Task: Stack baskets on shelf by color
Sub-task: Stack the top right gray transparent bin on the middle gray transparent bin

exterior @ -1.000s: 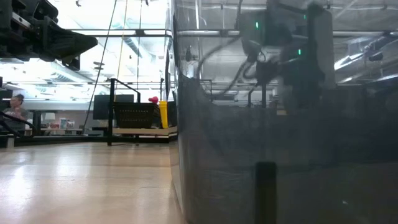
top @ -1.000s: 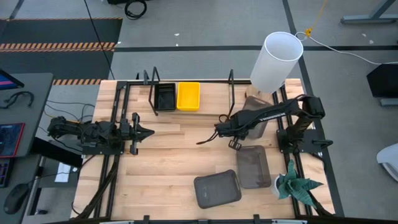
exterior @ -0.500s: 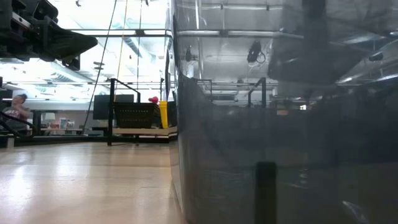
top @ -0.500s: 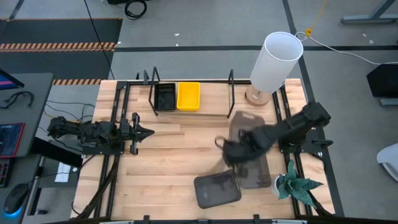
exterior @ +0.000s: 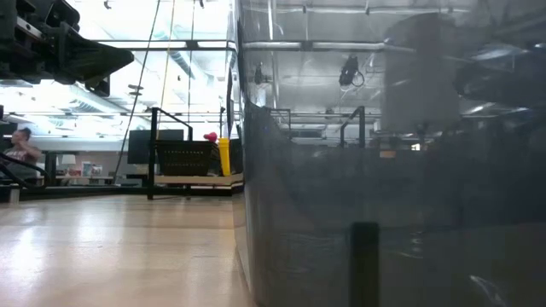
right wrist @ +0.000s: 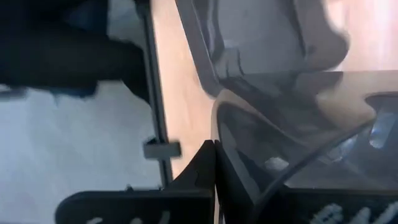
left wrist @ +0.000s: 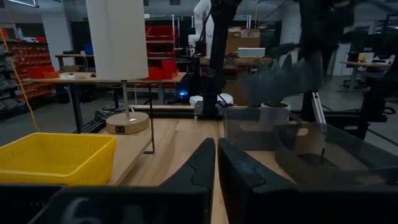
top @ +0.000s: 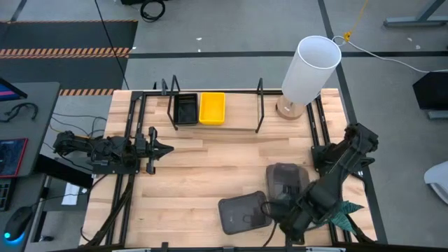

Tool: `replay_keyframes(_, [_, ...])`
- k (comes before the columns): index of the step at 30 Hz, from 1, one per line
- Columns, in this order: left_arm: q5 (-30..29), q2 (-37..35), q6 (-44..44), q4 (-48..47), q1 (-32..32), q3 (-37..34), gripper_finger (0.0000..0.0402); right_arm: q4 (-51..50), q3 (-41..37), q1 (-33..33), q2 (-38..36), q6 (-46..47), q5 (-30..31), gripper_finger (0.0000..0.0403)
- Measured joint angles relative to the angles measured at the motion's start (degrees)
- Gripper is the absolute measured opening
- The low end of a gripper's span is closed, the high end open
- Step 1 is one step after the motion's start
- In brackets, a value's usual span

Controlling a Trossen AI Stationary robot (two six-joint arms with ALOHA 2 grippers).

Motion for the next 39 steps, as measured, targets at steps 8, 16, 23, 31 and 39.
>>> replay_keyframes(8, [-0.02, 0.00, -0.01, -0.02, 0.00, 0.00, 0.0034, -4.18, -0.17, -1.13, 6.14, -6.25, -4.10, 0.0005])
replay_keyframes(16, [0.00, 0.00, -0.01, -0.02, 0.02, -0.02, 0.0028, -6.56, -0.31, -4.71, 8.75, -10.47, -4.78, 0.0005])
replay_keyframes(23, [-0.01, 0.00, -0.01, -0.01, 0.02, -0.02, 0.0028, -8.93, -0.46, -5.89, 8.56, -10.91, -6.09, 0.0006])
replay_keyframes(31, [-0.01, 0.00, -0.01, 0.00, 0.02, -0.02, 0.0038, -7.24, -0.46, -5.84, 8.56, -10.61, -6.12, 0.0006])
replay_keyframes(39, [-0.01, 0.00, 0.00, 0.00, 0.02, -0.02, 0.0028, -5.31, -2.02, -5.57, 8.55, -10.45, -4.42, 0.0007])
